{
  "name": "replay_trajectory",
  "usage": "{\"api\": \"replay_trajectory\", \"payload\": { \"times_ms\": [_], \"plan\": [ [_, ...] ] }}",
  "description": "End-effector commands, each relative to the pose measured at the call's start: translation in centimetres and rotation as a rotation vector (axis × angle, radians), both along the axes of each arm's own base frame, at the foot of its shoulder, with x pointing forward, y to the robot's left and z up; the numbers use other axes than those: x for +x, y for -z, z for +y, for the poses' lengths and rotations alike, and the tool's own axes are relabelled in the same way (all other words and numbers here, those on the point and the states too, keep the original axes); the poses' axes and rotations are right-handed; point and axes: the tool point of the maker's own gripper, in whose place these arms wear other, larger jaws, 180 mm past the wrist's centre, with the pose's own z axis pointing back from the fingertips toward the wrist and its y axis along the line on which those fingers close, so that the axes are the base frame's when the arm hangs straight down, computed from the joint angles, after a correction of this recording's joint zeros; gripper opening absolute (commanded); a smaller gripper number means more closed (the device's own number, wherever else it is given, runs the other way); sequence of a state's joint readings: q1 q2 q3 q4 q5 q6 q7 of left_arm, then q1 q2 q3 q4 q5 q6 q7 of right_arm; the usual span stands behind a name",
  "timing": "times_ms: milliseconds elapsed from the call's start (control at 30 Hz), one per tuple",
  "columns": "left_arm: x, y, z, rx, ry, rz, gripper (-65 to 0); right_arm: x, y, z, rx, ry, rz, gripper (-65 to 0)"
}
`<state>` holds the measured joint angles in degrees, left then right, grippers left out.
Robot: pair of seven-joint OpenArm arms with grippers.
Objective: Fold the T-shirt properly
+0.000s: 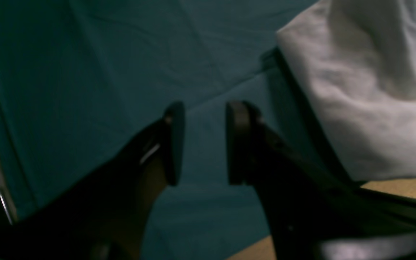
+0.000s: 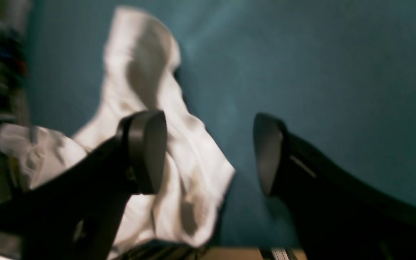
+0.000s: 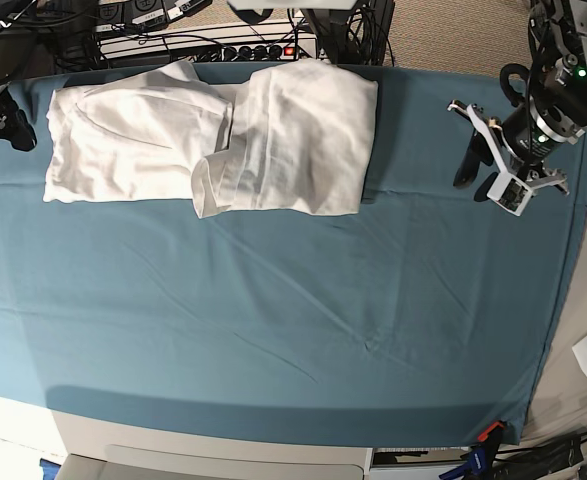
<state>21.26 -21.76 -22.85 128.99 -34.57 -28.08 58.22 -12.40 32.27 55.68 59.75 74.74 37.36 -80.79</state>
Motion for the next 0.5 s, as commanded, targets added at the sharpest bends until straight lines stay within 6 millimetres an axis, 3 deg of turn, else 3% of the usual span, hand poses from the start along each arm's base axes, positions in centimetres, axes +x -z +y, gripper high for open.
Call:
{"api": "replay_trajectory", "payload": {
  "times_ms": [0,233,467],
  "plan": [
    [0.3,-0.8,0.1,0.011,0.009,-0.036,-44.3,1.1,-2.1,-0.9,-0.029,-0.003,-0.066,-26.7],
    [0.5,-0.8,1.4,0.059,-0.029,-0.043,-44.3,1.9,-1.5,1.0,0.008,-0.065,-0.062,-26.7],
    [0.8,-2.1,4.2,0.068,-0.112,-0.078,-44.3,3.0,-0.9,3.7,0.064,-0.149,-0.079,-26.7]
  ]
}}
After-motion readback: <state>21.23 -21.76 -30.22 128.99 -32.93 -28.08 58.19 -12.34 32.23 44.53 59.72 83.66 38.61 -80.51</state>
